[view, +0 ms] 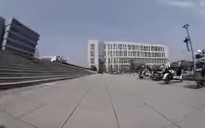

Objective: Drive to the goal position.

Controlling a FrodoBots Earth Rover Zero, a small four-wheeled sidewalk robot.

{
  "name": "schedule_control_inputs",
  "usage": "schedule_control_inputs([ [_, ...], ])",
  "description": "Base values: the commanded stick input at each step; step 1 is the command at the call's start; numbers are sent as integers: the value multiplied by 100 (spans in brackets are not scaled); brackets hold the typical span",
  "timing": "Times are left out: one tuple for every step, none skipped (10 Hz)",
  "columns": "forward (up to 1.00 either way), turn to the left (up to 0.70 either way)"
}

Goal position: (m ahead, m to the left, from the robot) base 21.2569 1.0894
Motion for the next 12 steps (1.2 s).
schedule_control_inputs([
  [70,0],
  [70,0],
  [70,0],
  [70,0],
  [70,0],
  [70,0],
  [70,0],
  [70,0],
  [70,0],
  [70,0],
  [70,0],
  [70,0],
])
